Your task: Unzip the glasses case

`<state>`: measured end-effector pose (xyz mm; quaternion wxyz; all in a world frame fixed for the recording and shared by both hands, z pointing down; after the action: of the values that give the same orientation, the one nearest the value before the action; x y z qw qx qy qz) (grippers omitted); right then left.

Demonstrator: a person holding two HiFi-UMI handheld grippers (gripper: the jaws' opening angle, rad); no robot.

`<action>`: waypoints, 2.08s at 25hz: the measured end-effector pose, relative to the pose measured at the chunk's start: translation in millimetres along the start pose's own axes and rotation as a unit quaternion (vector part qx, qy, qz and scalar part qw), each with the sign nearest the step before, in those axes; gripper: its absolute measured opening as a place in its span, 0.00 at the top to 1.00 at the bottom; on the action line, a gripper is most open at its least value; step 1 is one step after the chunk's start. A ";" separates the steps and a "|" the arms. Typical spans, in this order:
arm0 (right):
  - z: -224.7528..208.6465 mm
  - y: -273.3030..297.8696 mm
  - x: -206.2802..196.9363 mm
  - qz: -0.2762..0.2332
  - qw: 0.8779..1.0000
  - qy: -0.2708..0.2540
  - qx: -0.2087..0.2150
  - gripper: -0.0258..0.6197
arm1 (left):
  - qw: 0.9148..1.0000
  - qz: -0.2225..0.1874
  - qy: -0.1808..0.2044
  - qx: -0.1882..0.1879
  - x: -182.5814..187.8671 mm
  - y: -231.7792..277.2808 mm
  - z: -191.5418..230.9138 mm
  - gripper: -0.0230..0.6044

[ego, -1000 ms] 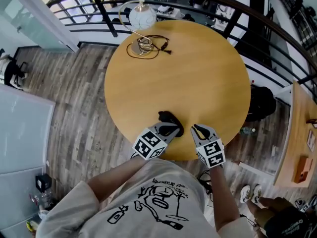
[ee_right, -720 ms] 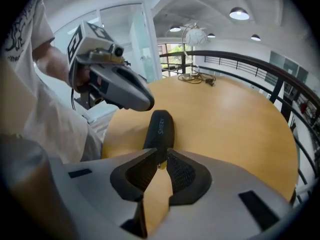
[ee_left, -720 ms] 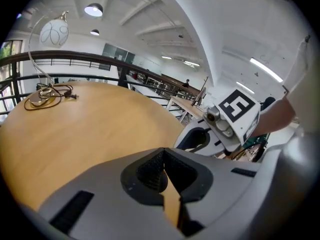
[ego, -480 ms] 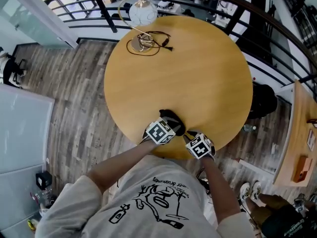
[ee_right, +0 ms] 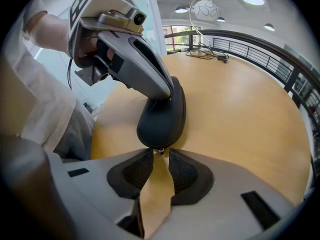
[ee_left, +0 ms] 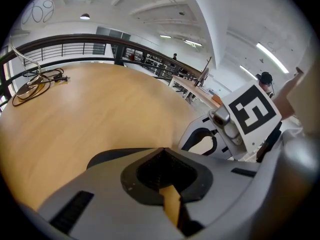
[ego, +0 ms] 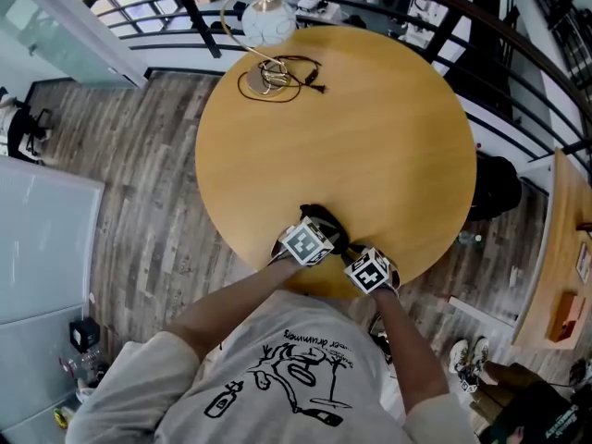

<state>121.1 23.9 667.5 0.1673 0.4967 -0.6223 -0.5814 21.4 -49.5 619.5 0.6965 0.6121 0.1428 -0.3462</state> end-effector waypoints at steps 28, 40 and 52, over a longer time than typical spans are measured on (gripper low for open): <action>23.8 11.6 0.8 0.019 0.995 -0.097 0.012 0.92 | 0.999 0.017 0.033 -0.012 -14.3 -9.6 0.6 0.95; 9.2 14.2 20.4 0.030 0.987 -0.158 -0.026 0.92 | 0.999 0.015 0.027 -0.012 -16.4 -8.6 0.5 0.95; 14.5 9.3 14.6 0.027 0.992 -0.118 -0.024 0.92 | 1.000 0.006 -0.002 -0.004 -24.6 -20.1 0.3 0.95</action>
<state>99.2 18.5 666.5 0.1207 0.4035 -0.6366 -0.6460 -9.6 -42.4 619.7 0.7011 0.6095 0.1390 -0.3431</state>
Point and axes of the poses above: the fingertips, and each gripper's own axes: y forward along the fingers, z to its left, x out of its top, the point moved 8 cm from there along -y, backward along the fingers, and after that the axes turned 14 degrees about y, right-handed, at the moved point
